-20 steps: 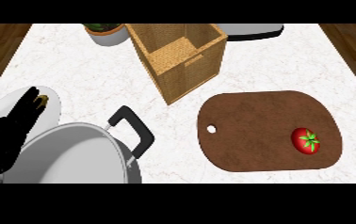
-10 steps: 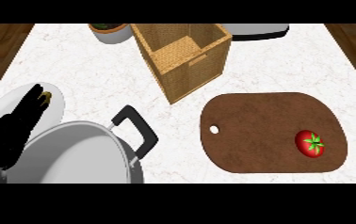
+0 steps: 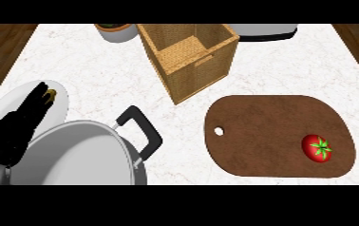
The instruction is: Pick the tomato from the cutting board and place it in the basket
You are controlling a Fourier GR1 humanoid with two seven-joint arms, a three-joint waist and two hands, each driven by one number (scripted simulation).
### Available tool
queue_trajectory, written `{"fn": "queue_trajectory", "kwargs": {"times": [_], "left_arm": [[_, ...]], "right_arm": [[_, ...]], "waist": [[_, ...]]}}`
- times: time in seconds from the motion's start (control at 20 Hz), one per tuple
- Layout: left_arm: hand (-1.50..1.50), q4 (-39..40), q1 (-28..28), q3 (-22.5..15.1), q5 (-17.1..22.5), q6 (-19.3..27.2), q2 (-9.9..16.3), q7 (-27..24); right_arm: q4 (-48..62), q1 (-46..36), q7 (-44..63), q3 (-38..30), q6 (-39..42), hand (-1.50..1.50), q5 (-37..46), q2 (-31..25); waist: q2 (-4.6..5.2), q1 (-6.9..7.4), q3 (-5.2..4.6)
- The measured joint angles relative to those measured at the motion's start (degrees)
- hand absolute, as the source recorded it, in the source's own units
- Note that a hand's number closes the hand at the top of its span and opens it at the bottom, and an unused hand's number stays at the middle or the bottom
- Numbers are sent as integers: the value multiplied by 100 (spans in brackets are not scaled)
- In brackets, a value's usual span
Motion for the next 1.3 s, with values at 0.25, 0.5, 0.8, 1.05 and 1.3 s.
{"fn": "queue_trajectory", "kwargs": {"times": [0.25, 0.5, 0.8, 1.05, 1.3], "left_arm": [[0, 10, 23, -24, -38, -18, 0, -19], [0, -166, 267, -80, -35, 5, 57, 42], [0, -285, 415, -135, -20, -11, 129, 19], [0, -240, 400, -149, 11, -11, 183, 22], [0, -234, 371, -174, 65, -21, 209, 65]], "right_arm": [[-48, 147, -73, 165, -215, -150, 338, 239], [8, 316, -197, 336, -470, -150, 724, 498], [126, 341, -324, 534, -672, -150, 1040, 782], [187, 318, -351, 807, -843, -150, 1388, 1030], [342, 282, -240, 1093, -821, -150, 1737, 1106]], "waist": [[-5, 48, 13], [-20, 94, 35], [1, 143, 36], [19, 155, 29], [31, 178, 21]]}}
